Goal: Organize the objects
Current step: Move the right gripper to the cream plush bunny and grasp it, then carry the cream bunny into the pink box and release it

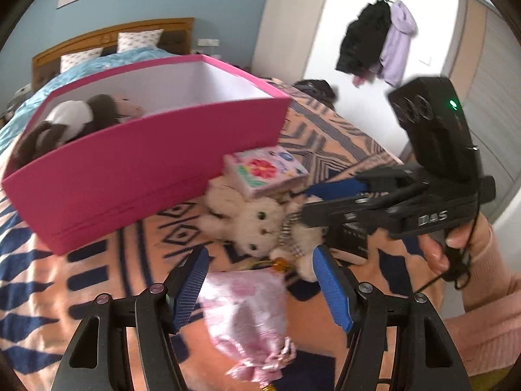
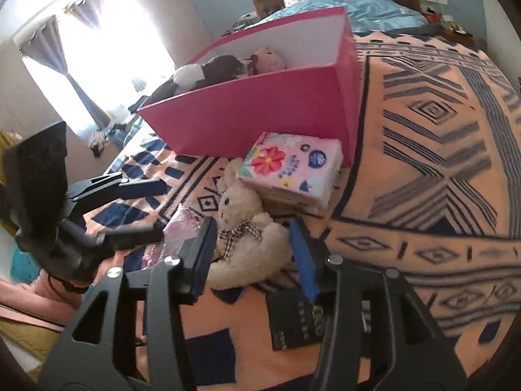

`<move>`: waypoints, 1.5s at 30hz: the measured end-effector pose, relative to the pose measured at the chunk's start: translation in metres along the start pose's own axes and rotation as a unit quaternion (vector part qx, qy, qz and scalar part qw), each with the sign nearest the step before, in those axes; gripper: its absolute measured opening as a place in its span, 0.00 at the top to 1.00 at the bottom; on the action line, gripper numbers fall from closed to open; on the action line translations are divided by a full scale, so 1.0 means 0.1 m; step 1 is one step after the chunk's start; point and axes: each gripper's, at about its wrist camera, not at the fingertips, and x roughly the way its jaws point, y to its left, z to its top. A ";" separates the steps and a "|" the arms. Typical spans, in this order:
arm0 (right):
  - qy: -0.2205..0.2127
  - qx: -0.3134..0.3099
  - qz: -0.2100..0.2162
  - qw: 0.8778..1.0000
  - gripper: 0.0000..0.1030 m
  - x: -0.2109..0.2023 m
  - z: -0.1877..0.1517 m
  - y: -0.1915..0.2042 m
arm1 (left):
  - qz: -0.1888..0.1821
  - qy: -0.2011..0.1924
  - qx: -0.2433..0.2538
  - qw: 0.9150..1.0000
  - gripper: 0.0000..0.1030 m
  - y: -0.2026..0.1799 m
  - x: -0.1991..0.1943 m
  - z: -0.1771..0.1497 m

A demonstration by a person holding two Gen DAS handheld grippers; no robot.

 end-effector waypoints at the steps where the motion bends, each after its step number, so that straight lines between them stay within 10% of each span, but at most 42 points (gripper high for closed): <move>1: 0.009 -0.014 -0.008 1.000 0.53 0.06 0.02 0.02 | -0.005 0.006 0.004 1.000 0.35 -0.02 0.04 0.00; 16: 0.108 -0.131 0.001 0.985 0.65 0.64 0.22 0.31 | -0.034 0.039 -0.009 0.999 0.35 0.02 0.23 -0.08; 29: -0.036 -0.099 0.047 0.993 0.65 -0.08 0.56 0.37 | -0.108 -0.030 -0.012 0.994 0.34 0.05 -0.13 0.36; 45: -0.101 -0.099 0.046 0.989 0.65 -0.07 1.48 0.24 | -0.028 -0.072 0.011 0.997 0.46 0.29 -0.06 1.20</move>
